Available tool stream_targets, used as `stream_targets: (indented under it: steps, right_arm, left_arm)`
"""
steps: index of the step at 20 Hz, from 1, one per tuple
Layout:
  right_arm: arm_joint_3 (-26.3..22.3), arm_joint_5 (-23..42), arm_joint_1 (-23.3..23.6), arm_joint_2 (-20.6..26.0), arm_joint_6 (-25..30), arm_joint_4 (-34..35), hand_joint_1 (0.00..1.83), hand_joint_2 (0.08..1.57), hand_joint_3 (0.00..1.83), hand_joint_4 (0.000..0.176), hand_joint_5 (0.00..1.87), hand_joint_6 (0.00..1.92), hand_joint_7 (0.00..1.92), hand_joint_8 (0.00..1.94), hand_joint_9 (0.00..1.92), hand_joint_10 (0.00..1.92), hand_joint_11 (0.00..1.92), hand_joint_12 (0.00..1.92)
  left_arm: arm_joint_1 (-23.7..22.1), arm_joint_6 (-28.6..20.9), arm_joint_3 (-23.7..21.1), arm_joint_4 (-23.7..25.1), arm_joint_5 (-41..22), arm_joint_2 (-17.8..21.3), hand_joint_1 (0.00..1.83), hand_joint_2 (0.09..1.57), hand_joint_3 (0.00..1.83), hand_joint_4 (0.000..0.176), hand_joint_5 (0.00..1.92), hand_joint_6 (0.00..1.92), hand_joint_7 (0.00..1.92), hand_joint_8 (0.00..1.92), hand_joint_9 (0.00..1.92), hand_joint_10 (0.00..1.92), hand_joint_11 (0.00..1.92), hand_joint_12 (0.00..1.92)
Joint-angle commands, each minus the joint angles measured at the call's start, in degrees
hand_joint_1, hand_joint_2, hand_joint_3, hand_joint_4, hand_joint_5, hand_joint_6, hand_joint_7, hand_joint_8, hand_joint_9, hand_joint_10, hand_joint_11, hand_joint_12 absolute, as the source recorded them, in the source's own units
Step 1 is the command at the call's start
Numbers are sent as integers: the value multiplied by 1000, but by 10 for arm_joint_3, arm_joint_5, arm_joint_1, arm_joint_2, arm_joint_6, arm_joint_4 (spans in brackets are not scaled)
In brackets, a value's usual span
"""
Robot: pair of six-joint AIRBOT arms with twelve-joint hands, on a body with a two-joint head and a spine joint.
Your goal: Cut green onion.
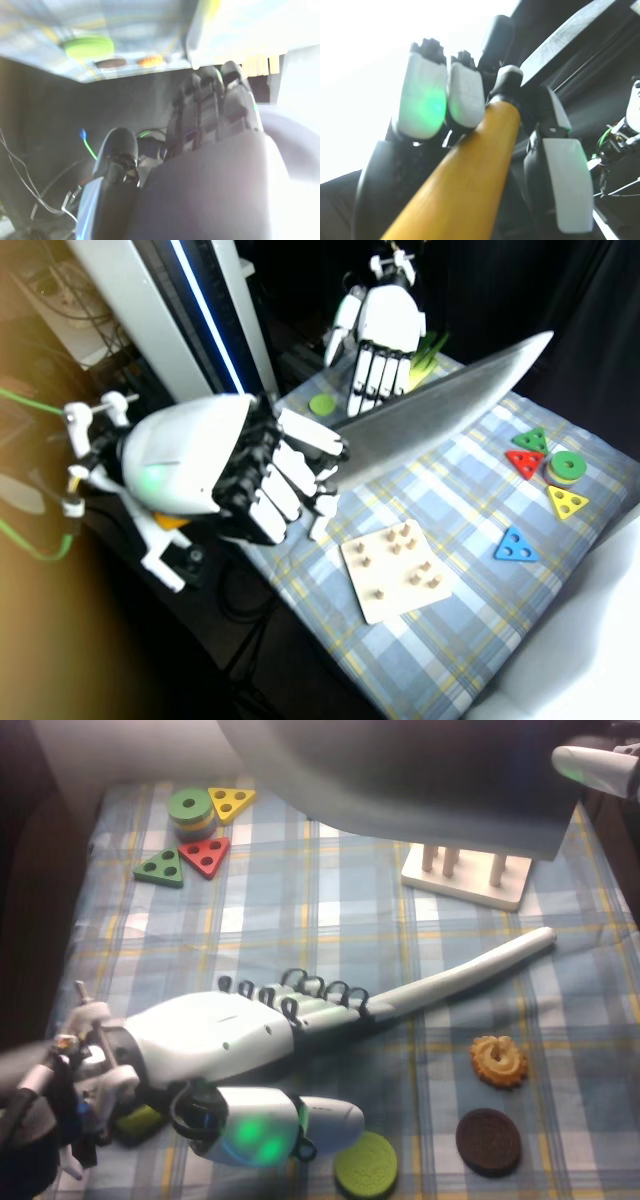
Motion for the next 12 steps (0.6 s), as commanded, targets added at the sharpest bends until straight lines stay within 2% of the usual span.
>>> stream_targets:
  steps: [1, 6, 9, 10, 11, 12]
  right_arm:
    - [-2, 87, 2, 6, 5, 20, 756, 1417, 2, 19, 1020, 1921, 1367, 1941, 1520, 1921, 1586, 1921]
    - [-8, 89, -21, 6, 19, 18, 718, 1421, 1, 4, 961, 1921, 1305, 1941, 1461, 1921, 1532, 1921]
    - [-9, 88, -53, 8, 33, 18, 710, 1412, 0, 12, 964, 1921, 1318, 1941, 1489, 1921, 1566, 1921]
    - [-9, 88, -61, 8, 37, 19, 710, 1396, 1, 57, 953, 1921, 1308, 1941, 1484, 1921, 1552, 1921]
    - [-9, 88, -70, 8, 41, 20, 741, 1392, 0, 71, 967, 1921, 1313, 1941, 1496, 1921, 1558, 1921]
    - [-10, 86, -84, 7, 49, 21, 781, 1400, 1, 74, 973, 1921, 1314, 1941, 1509, 1921, 1563, 1921]
  left_arm:
    - [-8, 0, 3, -3, -45, -5, 0, 1358, 0, 0, 2, 0, 9, 0, 7, 0, 0, 0]
    - [-8, 3, 5, 0, -22, -12, 0, 1358, 0, 0, 0, 0, 0, 0, 0, 0, 0, 0]
    - [-8, 3, 5, -2, -17, -13, 0, 1359, 0, 0, 0, 0, 0, 0, 0, 0, 0, 0]
    - [-8, 3, 6, -3, -17, -13, 0, 1359, 0, 0, 0, 0, 0, 0, 0, 0, 0, 0]
    - [-8, 3, 6, -5, -17, -13, 0, 1358, 0, 0, 0, 0, 0, 0, 0, 0, 0, 0]
    - [-8, 3, 6, -7, -17, -13, 0, 1374, 0, 0, 11, 4, 19, 7, 18, 7, 21, 9]
